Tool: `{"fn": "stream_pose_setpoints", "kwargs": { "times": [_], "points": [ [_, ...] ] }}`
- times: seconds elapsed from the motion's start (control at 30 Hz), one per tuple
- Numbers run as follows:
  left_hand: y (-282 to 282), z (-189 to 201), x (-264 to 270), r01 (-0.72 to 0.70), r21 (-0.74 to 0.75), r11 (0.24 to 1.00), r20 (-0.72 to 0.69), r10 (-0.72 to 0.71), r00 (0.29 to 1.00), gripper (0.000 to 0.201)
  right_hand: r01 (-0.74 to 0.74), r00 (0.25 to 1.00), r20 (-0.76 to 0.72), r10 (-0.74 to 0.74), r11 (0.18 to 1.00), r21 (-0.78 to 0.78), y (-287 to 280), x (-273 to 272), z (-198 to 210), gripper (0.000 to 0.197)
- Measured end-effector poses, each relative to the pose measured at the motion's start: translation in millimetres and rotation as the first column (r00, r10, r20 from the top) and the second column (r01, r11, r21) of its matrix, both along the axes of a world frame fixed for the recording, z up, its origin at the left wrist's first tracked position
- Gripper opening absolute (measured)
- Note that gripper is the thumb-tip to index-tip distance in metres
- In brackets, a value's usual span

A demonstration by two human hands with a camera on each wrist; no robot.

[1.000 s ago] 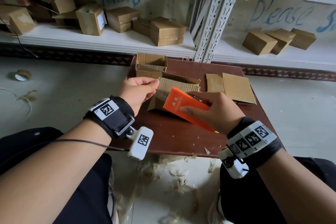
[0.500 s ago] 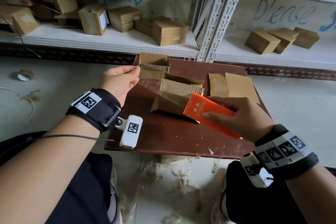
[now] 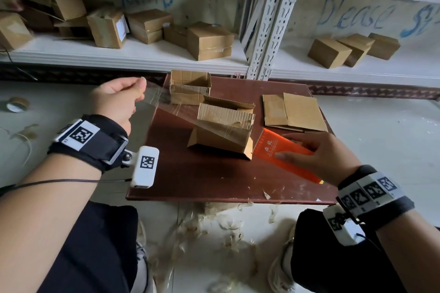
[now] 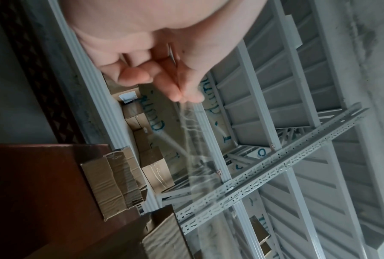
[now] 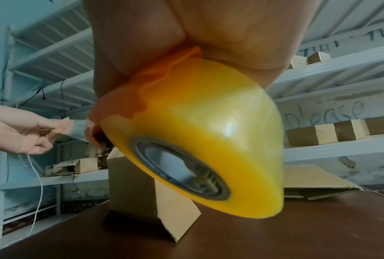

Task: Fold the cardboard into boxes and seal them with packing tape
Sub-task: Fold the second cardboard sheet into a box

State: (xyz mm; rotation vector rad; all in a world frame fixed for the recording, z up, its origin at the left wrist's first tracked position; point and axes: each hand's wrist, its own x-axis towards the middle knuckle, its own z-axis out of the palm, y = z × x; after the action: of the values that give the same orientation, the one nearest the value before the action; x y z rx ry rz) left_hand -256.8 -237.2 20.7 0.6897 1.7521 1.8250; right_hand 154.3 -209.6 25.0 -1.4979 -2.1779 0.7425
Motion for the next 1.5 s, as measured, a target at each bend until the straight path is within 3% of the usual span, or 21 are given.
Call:
{"fn": "stream_pose_setpoints", "kwargs": {
  "times": [0.17, 0.3, 0.43, 0.6, 0.77, 0.93, 1.07, 1.17, 1.23, 1.3, 1.37, 1.4, 1.43, 1.5],
  "points": [
    [-0.5, 3.1, 8.8, 0.040, 0.004, 0.999, -0.021, -0.040, 0.999, 0.018, 0.032, 0.999, -0.005, -0.032, 0.999, 0.003, 0.5, 10.7, -9.7, 0.056],
    [-8.9, 9.6, 30.7, 0.165, 0.017, 0.986, -0.056, -0.164, 0.985, 0.011, 0.110, 0.987, 0.121, -0.107, 0.994, -0.017, 13.4, 14.5, -28.5, 0.069],
    [-22.1, 18.8, 68.9, 0.352, 0.111, 0.929, -0.171, -0.331, 0.928, 0.004, 0.228, 0.956, 0.211, -0.206, 0.970, -0.082, 31.0, 15.8, -56.4, 0.088],
    [-24.2, 25.2, 101.2, 0.473, 0.186, 0.861, -0.296, -0.409, 0.863, 0.009, 0.308, 0.923, 0.264, -0.280, 0.949, -0.071, 48.6, 9.3, -70.9, 0.098],
    [-23.9, 22.0, 124.4, 0.603, 0.137, 0.786, -0.398, -0.514, 0.760, 0.004, 0.372, 0.894, 0.285, -0.344, 0.927, -0.048, 62.0, 9.5, -77.5, 0.090],
    [-22.6, 22.1, 152.3, 0.648, 0.147, 0.747, -0.409, -0.551, 0.727, 0.004, 0.418, 0.849, 0.369, -0.379, 0.908, -0.031, 66.0, -0.1, -77.4, 0.076],
    [-24.8, 52.9, 153.7, 0.631, 0.423, 0.651, -0.196, -0.614, 0.764, 0.008, 0.429, 0.764, 0.530, -0.368, 0.903, 0.010, 68.3, -3.6, -88.1, 0.070],
    [-17.3, 64.2, 133.3, 0.562, 0.491, 0.666, -0.105, -0.594, 0.797, 0.004, 0.470, 0.712, 0.598, -0.368, 0.883, -0.015, 68.3, -2.3, -81.9, 0.074],
    [-12.6, 58.5, 125.4, 0.549, 0.454, 0.702, -0.004, -0.614, 0.789, 0.005, 0.420, 0.676, 0.638, -0.368, 0.904, 0.076, 67.6, -11.7, -60.3, 0.077],
    [-8.7, 55.5, 126.1, 0.568, 0.416, 0.711, 0.061, -0.644, 0.762, 0.009, 0.287, 0.816, 0.465, -0.344, 0.939, 0.192, 58.3, -27.4, -29.9, 0.066],
    [-6.0, 56.9, 128.5, 0.601, 0.402, 0.691, 0.153, -0.697, 0.700, 0.012, 0.170, 0.978, 0.086, -0.190, 0.965, 0.199, 39.2, -40.9, -3.5, 0.051],
    [-4.5, 57.5, 129.7, 0.618, 0.408, 0.671, 0.204, -0.727, 0.655, 0.012, 0.117, 0.985, -0.142, -0.096, 0.982, 0.146, 27.5, -46.8, 8.0, 0.043],
    [-4.0, 57.6, 130.4, 0.638, 0.420, 0.646, 0.245, -0.757, 0.606, 0.011, 0.045, 0.942, -0.335, -0.015, 0.996, 0.081, 15.9, -53.3, 18.0, 0.040],
    [-5.4, 56.9, 130.8, 0.664, 0.457, 0.592, 0.308, -0.806, 0.506, 0.006, -0.121, 0.828, -0.550, 0.104, 0.993, 0.006, -3.4, -68.0, 36.1, 0.045]
  ]
}}
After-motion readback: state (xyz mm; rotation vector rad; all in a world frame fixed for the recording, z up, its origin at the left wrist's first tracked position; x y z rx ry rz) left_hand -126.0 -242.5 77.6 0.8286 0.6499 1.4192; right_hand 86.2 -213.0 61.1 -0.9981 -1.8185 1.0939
